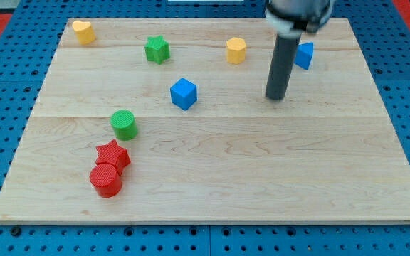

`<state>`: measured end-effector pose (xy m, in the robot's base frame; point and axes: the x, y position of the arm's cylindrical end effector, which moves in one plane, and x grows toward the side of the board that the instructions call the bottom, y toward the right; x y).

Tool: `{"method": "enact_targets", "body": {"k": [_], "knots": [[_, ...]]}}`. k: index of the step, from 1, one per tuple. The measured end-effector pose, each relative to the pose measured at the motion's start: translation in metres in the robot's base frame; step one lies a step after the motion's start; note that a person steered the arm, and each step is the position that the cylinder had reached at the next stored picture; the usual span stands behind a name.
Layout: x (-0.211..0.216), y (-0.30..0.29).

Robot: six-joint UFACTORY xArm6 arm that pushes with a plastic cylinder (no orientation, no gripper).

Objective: Move the blue cube to the bottom of the yellow hexagon

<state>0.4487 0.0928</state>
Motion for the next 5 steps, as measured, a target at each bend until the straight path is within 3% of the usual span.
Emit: {"method": "enact_targets", "body": {"k": [1, 2, 3, 5], "knots": [[0.039, -0.140], [-0.017, -0.214], [-0.032, -0.193], [-0.058, -0.083]]}}
